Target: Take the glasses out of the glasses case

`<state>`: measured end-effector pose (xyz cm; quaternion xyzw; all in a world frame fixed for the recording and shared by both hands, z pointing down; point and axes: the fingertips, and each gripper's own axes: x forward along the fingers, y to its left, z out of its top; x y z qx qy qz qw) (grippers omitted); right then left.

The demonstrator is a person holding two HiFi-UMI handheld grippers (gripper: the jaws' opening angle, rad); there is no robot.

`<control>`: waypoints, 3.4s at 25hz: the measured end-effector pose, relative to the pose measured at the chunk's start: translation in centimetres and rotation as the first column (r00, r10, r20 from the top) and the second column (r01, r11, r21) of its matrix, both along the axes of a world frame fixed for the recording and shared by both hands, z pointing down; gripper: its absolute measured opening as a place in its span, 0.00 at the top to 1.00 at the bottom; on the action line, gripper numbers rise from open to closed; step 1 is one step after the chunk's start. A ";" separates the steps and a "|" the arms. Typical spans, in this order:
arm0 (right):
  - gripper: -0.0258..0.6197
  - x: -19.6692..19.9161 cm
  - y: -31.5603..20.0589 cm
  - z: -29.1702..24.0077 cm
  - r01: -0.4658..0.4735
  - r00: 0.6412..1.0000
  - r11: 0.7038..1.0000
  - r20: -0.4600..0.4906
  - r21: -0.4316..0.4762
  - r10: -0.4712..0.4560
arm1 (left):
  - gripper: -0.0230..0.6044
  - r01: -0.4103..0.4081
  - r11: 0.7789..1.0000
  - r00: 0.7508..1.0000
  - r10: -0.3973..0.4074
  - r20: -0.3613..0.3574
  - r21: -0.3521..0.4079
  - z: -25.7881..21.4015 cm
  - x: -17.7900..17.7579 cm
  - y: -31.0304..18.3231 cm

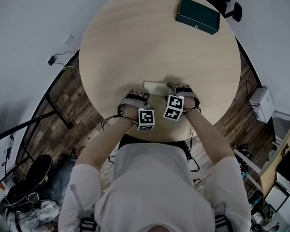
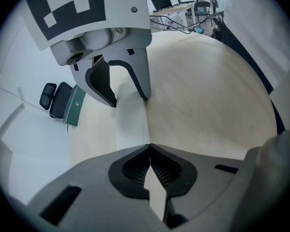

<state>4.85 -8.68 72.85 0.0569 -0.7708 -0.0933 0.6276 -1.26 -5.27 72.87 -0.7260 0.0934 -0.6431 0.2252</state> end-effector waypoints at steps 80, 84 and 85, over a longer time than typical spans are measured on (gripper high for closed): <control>0.94 1.5 -6.4 -10.2 -0.420 0.775 0.891 0.444 -0.170 0.450 | 0.95 0.249 0.968 0.940 -0.244 -0.239 -0.008 -5.4 -2.0 0.1; 0.94 0.9 -5.6 -12.5 -0.485 0.670 0.859 0.561 -0.166 0.486 | 0.95 0.359 0.932 0.857 -0.353 -0.376 -0.055 -8.1 -2.3 -0.4; 0.94 0.9 -5.4 -13.3 -0.512 0.632 0.844 0.596 -0.159 0.495 | 0.95 0.394 0.916 0.822 -0.390 -0.415 -0.080 -8.8 -2.4 -0.5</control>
